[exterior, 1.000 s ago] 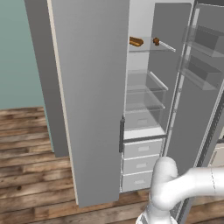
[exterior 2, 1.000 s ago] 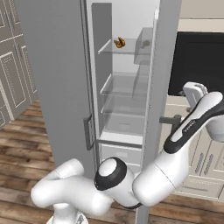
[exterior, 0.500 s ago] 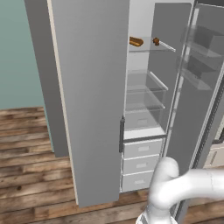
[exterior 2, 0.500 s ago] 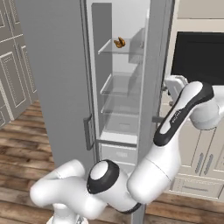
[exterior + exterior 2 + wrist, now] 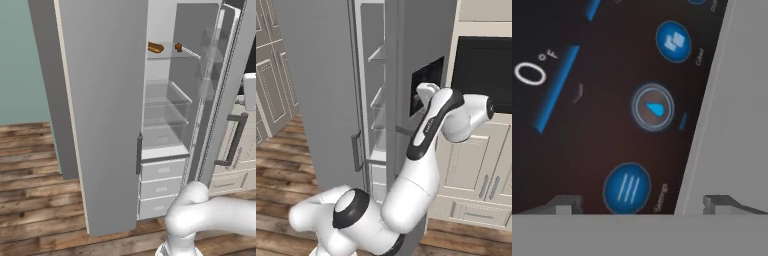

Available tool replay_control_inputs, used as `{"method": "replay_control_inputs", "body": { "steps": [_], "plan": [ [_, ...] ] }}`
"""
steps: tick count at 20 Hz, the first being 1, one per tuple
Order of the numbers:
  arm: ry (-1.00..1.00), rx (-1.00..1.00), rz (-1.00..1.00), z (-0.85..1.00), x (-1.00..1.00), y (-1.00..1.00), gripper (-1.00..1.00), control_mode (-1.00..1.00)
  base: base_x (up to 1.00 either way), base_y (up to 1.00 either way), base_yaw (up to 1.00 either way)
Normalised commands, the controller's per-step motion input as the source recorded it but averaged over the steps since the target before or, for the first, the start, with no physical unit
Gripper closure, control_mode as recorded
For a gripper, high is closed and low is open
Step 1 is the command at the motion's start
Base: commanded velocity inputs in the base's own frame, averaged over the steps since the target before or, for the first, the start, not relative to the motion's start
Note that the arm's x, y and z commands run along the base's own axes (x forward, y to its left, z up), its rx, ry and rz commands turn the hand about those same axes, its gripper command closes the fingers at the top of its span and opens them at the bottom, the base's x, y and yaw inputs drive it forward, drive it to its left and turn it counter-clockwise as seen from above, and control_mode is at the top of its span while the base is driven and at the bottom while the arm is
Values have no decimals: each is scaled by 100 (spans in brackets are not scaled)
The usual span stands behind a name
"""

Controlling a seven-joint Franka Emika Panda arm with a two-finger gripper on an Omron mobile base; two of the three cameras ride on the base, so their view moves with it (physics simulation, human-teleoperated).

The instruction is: Pick up the frozen chicken drumstick from the freezer, place it on any shelf in the fridge, and close the fridge and freezer doors when done.

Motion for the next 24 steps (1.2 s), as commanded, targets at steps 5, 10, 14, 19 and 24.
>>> {"method": "replay_control_inputs", "body": {
  "steps": [5, 10, 14, 19, 24],
  "plan": [
    [-7, 0, -17, 0, 46, 56, -100, -100, 0, 0, 0],
    [-9, 0, -21, 0, 37, 50, -100, -100, 0, 0, 0],
    [-6, 0, -22, 0, 35, 56, -100, -100, 0, 0, 0],
    [-1, 0, -19, 0, 48, 53, -100, -100, 0, 0, 0],
    [0, -1, -13, 0, 55, 47, -100, -100, 0, 0, 0]
  ]
}}
